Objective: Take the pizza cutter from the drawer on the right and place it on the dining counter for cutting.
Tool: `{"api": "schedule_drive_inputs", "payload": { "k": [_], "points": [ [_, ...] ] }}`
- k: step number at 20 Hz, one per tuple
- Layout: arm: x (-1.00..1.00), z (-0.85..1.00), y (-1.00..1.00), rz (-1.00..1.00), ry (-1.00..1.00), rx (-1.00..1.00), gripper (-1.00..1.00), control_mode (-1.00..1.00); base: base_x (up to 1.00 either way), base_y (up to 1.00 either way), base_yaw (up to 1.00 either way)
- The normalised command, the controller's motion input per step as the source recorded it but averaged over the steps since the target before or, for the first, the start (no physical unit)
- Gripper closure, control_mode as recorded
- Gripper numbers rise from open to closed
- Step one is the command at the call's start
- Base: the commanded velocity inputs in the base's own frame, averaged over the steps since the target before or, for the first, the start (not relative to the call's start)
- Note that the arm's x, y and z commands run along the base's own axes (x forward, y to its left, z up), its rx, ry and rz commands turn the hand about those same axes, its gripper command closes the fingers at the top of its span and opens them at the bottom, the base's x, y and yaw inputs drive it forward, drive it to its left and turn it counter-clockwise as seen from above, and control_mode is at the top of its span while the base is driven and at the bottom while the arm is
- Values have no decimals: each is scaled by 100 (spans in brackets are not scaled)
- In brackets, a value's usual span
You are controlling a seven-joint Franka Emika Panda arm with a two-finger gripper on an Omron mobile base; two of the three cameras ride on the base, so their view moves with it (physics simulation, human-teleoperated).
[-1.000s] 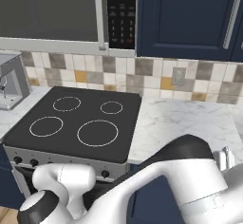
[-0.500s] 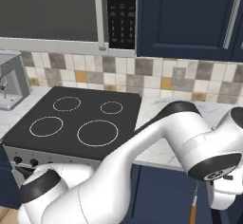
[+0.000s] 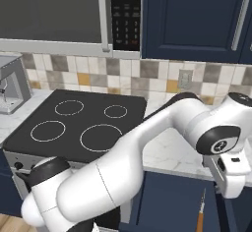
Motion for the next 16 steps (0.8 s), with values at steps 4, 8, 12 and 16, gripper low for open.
{"api": "schedule_drive_inputs", "payload": {
  "k": [4,8,12,16],
  "points": [
    [14,-41,0,23,11,-1,-100,-100,0,0,0],
    [0,-46,0,20,5,-1,-100,-100,0,0,0],
    [0,-41,0,18,3,0,-100,-100,0,0,0],
    [0,-35,0,13,2,0,-100,-100,0,0,0]
  ]
}}
